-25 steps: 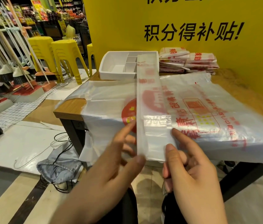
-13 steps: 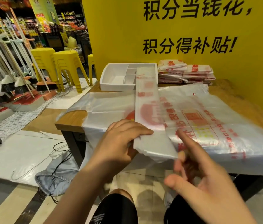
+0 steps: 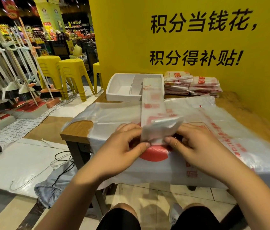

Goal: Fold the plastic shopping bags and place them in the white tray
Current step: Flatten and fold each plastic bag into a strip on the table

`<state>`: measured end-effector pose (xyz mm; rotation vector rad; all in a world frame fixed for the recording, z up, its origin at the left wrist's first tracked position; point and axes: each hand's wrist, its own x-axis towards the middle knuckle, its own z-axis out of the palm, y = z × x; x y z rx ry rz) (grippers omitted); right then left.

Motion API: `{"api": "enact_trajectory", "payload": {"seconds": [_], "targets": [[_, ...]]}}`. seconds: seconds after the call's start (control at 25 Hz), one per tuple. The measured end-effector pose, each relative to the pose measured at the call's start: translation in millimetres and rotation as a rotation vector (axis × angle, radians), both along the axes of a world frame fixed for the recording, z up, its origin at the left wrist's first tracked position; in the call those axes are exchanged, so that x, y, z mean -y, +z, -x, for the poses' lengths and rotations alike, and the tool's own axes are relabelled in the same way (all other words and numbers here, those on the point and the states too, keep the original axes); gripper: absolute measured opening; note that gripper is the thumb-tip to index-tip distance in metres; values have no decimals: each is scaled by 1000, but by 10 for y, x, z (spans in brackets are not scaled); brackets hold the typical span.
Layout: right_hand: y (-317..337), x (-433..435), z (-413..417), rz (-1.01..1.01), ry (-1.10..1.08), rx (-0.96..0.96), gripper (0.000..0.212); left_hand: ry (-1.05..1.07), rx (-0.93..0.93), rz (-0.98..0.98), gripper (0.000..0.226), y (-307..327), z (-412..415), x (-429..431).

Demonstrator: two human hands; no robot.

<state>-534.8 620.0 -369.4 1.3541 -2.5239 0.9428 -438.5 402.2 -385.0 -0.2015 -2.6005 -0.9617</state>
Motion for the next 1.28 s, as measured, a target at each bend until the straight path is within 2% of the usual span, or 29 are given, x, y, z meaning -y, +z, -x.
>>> {"api": "enact_trajectory", "payload": {"seconds": [0.16,0.28,0.36,0.4,0.48,0.56,0.68,0.76,0.96,1.08,1.2,1.28], "targets": [[0,113,59,-74,-117,130,24,12,107,9,33,33,82,41],[19,187,53,-98,-187,128,26,101,38,-110,18,20,116,-34],[34,221,35,-65,-221,150,17,198,-1,-190,21,4,142,-109],[35,240,17,-48,-240,155,19,243,-22,-176,24,-1,156,-158],[11,278,-30,-37,-283,124,35,310,-58,-73,29,-2,190,-257],[-17,319,-67,-41,-330,61,40,368,-71,33,38,18,219,-310],[-46,377,-100,-97,-407,-40,36,465,-51,248,47,58,252,-331],[-26,408,-116,-131,-462,-84,30,486,-36,305,48,74,270,-328],[10,488,-125,-245,-498,-127,17,459,-8,323,36,7,285,-235],[35,464,-28,-342,-464,-227,31,317,-3,395,31,19,361,-95],[103,406,182,-466,-239,-238,55,131,163,431,27,119,487,57],[113,394,300,-520,-91,-182,58,82,224,416,30,148,531,126]]}}
